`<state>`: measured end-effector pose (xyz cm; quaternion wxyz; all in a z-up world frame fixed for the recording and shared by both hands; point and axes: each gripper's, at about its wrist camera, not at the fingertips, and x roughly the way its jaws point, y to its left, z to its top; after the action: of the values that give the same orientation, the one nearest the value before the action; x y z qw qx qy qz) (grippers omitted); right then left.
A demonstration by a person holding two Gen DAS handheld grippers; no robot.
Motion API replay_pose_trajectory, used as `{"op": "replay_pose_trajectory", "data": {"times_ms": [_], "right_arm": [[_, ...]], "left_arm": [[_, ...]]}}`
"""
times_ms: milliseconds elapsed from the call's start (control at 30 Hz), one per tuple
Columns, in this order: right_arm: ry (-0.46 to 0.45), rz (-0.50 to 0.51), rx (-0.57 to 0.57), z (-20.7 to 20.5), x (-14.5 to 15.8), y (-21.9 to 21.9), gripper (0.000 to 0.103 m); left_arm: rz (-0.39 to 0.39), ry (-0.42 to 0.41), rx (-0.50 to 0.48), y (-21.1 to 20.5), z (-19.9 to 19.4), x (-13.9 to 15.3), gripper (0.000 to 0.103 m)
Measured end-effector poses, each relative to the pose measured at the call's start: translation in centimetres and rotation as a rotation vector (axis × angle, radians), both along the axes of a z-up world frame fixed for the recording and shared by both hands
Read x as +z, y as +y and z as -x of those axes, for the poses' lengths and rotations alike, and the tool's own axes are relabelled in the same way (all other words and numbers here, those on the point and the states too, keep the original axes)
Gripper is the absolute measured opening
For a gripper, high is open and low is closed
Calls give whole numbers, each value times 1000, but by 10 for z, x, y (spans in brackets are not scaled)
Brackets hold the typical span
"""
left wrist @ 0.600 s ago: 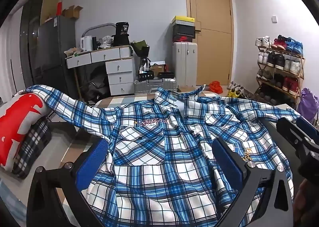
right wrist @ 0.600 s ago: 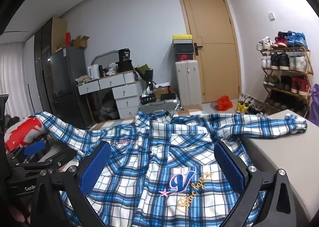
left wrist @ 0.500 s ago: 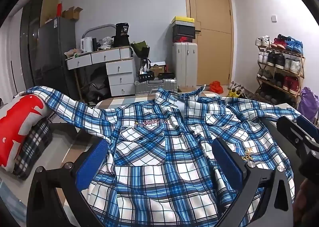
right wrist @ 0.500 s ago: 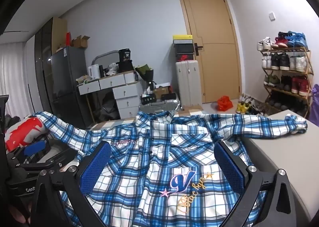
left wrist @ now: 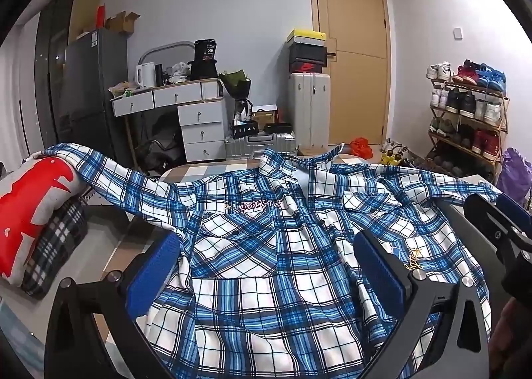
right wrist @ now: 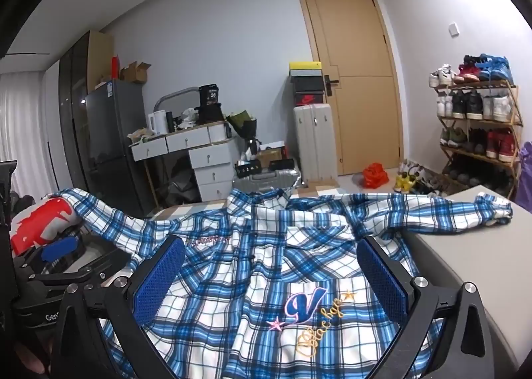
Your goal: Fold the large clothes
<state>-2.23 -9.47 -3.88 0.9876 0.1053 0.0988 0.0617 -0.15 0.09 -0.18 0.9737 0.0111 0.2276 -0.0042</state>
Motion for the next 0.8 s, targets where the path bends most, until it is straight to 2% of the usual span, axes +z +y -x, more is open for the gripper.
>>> {"op": "replay_pose_trajectory", "data": {"times_ms": [800], "right_arm": [[-4, -12, -6, 2, 1, -3, 103]], "left_arm": [[-8, 8, 1, -3, 0, -3, 102]]}}
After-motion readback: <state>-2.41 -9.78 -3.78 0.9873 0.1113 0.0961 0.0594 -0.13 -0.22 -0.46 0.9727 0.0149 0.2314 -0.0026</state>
